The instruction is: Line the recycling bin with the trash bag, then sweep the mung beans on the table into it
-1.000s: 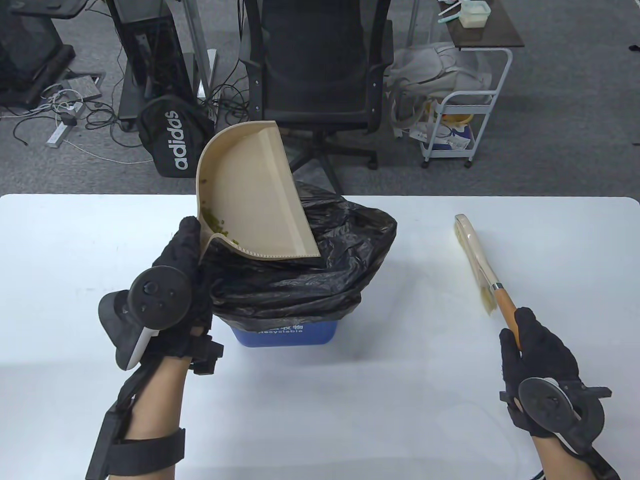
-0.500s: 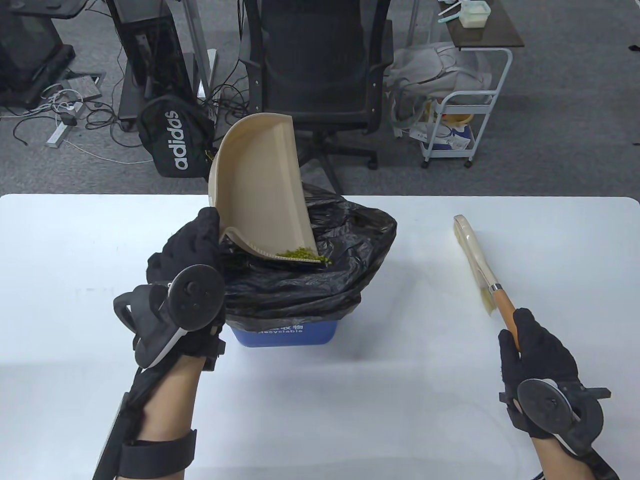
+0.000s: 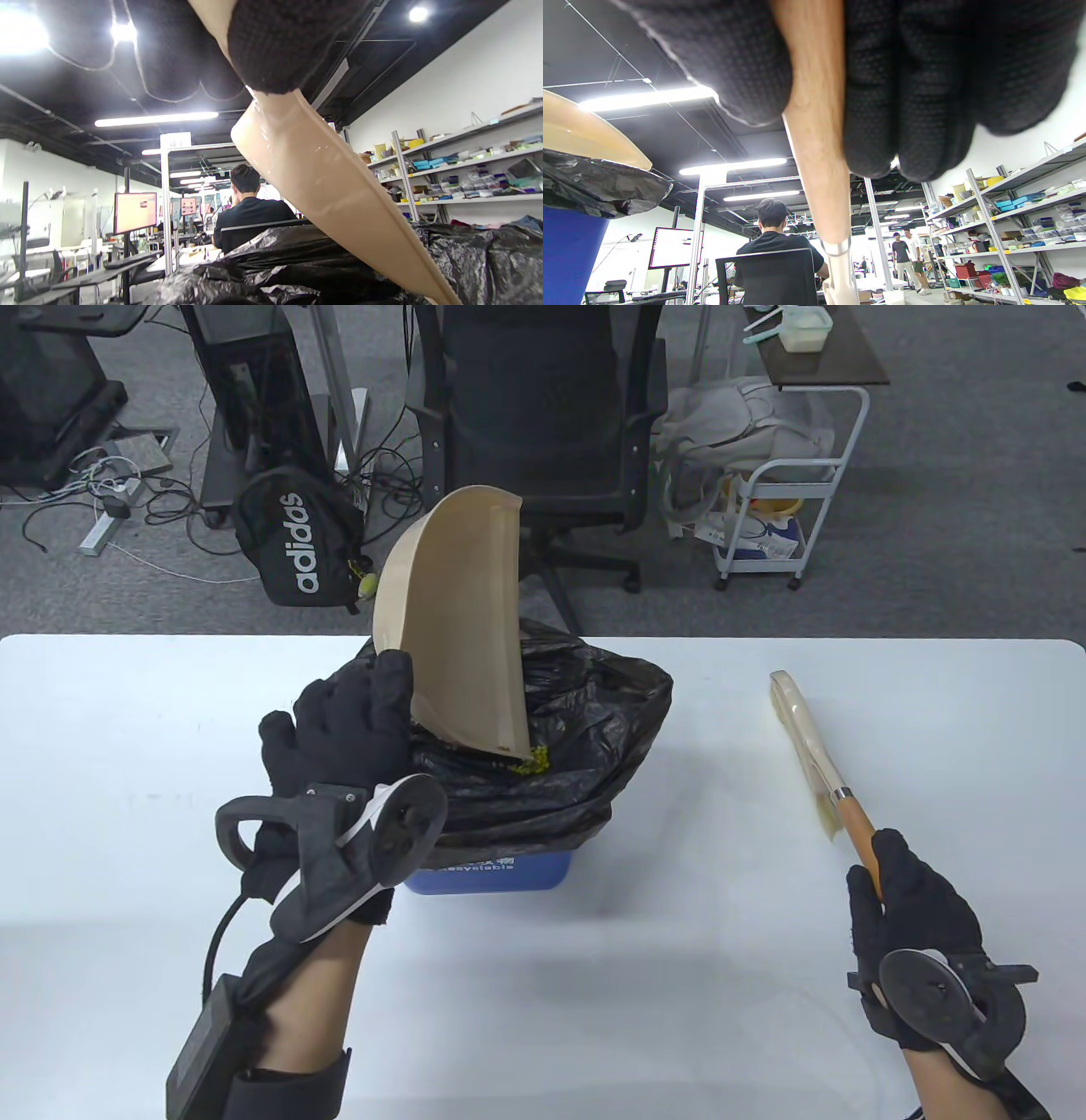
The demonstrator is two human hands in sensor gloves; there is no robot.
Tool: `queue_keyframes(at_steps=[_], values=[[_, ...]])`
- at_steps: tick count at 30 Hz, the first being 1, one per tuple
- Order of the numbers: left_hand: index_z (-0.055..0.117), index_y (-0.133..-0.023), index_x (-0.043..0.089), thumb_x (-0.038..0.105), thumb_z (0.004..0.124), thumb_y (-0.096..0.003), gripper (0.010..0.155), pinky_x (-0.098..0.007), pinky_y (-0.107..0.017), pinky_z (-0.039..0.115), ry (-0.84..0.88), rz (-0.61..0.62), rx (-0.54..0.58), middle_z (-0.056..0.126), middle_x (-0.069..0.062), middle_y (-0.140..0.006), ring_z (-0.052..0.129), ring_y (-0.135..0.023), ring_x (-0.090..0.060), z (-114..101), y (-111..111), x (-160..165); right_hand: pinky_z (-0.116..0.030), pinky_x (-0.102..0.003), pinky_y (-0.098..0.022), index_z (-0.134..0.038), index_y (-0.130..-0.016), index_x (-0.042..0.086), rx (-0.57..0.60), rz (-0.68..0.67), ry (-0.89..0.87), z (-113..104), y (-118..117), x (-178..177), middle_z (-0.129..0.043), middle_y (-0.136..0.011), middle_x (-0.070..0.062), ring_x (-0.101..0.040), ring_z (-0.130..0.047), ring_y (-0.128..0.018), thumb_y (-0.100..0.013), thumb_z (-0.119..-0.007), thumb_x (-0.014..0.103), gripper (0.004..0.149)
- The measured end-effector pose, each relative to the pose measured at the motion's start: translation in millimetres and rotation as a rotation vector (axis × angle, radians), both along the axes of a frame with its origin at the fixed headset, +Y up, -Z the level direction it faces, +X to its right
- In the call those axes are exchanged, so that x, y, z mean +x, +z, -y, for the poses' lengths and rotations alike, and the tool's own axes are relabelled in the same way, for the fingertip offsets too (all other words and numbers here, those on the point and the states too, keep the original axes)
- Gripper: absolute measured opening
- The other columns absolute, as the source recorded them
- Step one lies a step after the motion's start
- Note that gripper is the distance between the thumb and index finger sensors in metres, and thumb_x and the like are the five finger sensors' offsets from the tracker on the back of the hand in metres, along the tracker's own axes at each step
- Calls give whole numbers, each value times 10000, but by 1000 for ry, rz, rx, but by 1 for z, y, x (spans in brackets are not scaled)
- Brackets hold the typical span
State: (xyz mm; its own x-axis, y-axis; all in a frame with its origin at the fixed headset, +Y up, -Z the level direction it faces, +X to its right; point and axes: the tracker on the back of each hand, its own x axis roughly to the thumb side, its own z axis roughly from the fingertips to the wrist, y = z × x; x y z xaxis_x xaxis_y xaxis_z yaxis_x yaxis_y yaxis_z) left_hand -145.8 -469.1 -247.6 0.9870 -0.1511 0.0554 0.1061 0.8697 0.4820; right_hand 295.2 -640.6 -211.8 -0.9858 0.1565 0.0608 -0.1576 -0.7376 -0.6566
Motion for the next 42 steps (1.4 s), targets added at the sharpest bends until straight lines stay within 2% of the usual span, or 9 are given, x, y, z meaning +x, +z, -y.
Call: queue_keyframes(at_steps=[3,13,37,42], values=[[562,-1131,149,127,872,-489,714,-782,-643,669,-156,-10,34,802,-236,-1071,838,-938,-555,1,6,16,-872,-596,-396,-860,-890,-35,0,0,1,0,0,0,-1016,-671,-281,-481,-1063,-554,-473,-856,305,538],[550,-1135,155,139,865,-494,715,-778,-658,666,-435,-51,117,800,-224,-1076,843,-945,-544,7,18,51,-873,-595,-395,-859,-891,-32,0,3,3,0,1,0,-1015,-672,-281,-478,-1065,-554,-473,-856,305,537],[549,-1134,155,143,867,-492,716,-779,-658,669,-505,-99,161,810,-218,-1068,853,-943,-536,6,21,47,-873,-595,-396,-860,-891,-32,0,1,7,0,1,-1,-1016,-672,-280,-480,-1064,-554,-473,-856,306,537],[554,-1133,152,142,870,-488,718,-777,-655,676,-433,-105,141,819,-217,-1062,861,-938,-534,4,21,40,-872,-596,-395,-862,-891,-30,0,0,3,0,1,-1,-1016,-672,-282,-480,-1064,-554,-473,-857,305,536]])
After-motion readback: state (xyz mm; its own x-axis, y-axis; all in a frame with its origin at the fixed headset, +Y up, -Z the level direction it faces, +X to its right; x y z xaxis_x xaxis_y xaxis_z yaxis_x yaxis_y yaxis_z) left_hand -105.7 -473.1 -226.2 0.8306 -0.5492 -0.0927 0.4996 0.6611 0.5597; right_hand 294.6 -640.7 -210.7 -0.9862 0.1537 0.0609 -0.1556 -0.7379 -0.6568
